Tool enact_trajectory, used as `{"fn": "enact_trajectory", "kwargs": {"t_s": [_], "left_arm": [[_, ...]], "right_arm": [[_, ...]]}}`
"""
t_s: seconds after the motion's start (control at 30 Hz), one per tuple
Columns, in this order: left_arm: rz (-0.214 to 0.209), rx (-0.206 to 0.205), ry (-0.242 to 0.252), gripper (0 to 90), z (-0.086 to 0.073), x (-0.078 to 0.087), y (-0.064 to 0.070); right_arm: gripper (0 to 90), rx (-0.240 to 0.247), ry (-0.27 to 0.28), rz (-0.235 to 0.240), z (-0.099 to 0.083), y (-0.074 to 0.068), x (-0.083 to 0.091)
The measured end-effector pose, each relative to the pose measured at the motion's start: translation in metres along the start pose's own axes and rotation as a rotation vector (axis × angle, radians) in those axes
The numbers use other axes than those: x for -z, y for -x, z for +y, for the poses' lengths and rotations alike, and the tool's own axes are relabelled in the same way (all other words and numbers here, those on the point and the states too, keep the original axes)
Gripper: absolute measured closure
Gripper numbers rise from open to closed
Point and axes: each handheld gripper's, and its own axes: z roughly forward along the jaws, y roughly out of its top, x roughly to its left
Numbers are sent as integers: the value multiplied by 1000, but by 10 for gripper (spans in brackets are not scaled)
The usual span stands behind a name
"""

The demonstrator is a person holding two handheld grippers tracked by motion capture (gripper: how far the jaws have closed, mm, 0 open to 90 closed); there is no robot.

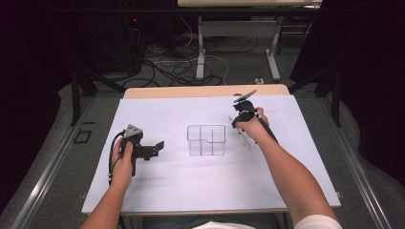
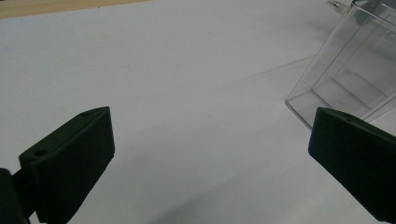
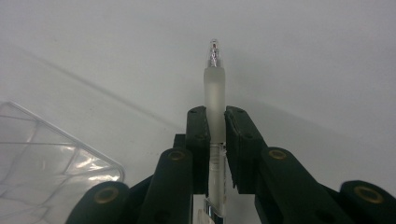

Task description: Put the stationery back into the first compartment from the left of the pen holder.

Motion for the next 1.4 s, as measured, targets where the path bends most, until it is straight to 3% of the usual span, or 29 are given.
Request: {"fn": "enact_trajectory", "kwargs": {"t_s": [0.03,0.07,0.1,0.13,0.17,0.27,0.77,1.1,1.4], "left_arm": [[0,-1,2,5,0,0,0],[1,0,-1,5,0,0,0],[0,0,-1,5,0,0,0],[-1,1,0,5,0,0,0],[1,0,0,5,0,0,0],[1,3,2,5,0,0,0],[3,4,5,4,0,0,-1],[6,-1,9,5,1,1,-2],[6,9,11,5,1,1,-1]], "right_arm": [[802,8,-54,-21,2,0,7],[802,2,71,23,-1,1,2],[802,-1,89,26,-1,1,5],[802,19,-34,-19,3,0,16],[802,15,78,12,1,0,12],[802,31,140,26,1,-1,17],[801,125,279,36,2,-15,39],[802,161,420,56,2,-23,56],[802,201,534,85,-2,-40,71]]}}
